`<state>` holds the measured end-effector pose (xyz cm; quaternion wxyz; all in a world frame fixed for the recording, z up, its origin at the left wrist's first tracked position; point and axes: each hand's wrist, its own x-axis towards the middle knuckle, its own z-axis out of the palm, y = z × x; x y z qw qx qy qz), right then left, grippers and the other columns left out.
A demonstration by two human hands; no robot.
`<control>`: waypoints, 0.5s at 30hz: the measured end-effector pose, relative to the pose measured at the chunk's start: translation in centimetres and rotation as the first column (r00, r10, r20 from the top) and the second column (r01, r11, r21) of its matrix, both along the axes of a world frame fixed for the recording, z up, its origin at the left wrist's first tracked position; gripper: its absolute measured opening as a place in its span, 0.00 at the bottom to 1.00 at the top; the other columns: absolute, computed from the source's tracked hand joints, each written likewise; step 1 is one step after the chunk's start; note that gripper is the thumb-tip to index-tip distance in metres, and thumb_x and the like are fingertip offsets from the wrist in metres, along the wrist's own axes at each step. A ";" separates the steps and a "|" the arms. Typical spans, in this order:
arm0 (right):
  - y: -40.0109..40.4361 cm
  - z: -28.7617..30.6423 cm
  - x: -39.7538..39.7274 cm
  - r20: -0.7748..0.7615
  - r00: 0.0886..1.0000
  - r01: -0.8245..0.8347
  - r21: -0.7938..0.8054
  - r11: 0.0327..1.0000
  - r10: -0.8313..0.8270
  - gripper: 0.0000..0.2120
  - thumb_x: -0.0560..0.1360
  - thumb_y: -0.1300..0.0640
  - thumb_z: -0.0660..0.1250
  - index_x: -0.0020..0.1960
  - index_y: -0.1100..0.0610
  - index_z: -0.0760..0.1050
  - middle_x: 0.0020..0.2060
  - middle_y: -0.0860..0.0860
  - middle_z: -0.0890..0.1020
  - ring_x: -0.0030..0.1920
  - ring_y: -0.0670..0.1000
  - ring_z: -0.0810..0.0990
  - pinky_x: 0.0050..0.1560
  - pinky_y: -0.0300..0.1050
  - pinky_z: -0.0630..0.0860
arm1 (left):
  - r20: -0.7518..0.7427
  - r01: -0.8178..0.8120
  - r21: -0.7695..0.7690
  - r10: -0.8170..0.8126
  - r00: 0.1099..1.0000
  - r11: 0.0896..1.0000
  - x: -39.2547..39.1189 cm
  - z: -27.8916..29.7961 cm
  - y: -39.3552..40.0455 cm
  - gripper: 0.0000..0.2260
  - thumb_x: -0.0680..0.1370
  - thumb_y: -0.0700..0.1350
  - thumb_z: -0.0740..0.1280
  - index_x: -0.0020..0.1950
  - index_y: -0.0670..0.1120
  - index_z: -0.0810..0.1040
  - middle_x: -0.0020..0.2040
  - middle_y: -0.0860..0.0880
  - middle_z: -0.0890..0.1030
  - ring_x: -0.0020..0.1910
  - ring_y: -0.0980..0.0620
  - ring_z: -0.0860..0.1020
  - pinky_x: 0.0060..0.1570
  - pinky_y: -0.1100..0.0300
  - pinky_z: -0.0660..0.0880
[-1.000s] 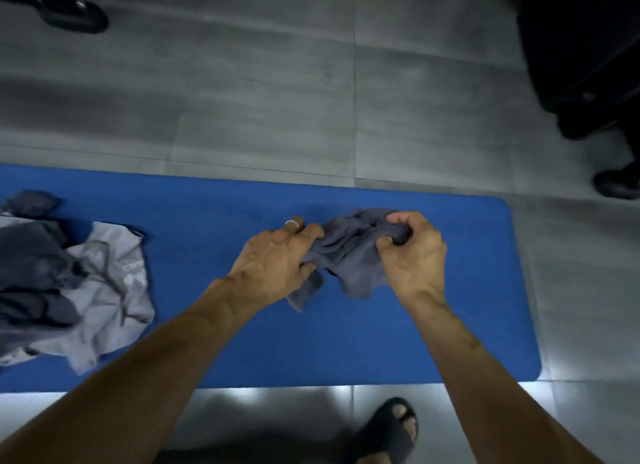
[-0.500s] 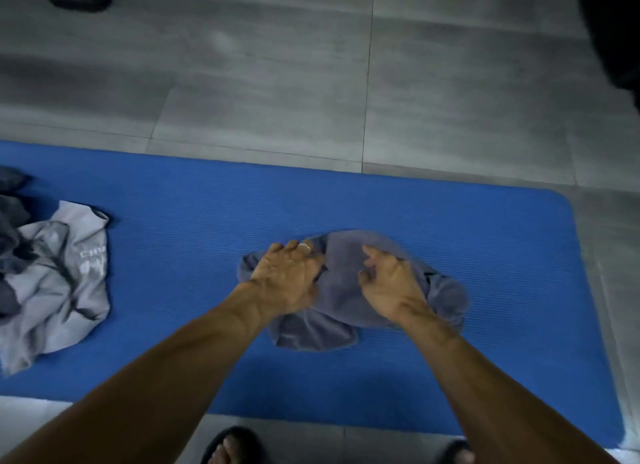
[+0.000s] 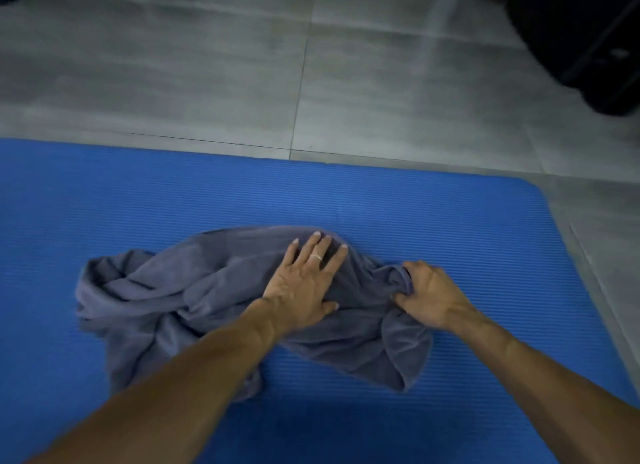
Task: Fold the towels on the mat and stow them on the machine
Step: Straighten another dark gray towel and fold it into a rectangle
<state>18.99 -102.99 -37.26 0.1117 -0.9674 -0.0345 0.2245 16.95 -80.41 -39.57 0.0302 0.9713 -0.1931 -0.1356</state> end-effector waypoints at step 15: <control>-13.7 1.9 3.8 -0.599 0.776 0.626 0.769 0.129 -0.197 0.28 0.70 0.41 0.72 0.63 0.57 0.78 0.54 0.54 0.83 0.54 0.56 0.81 0.50 0.50 0.78 | 0.028 -0.218 -0.250 0.232 0.972 0.944 4.9 -0.3 -12.0 0.31 0.80 0.61 0.53 0.79 0.48 0.51 0.78 0.48 0.56 0.78 0.48 0.48 0.76 0.46 0.44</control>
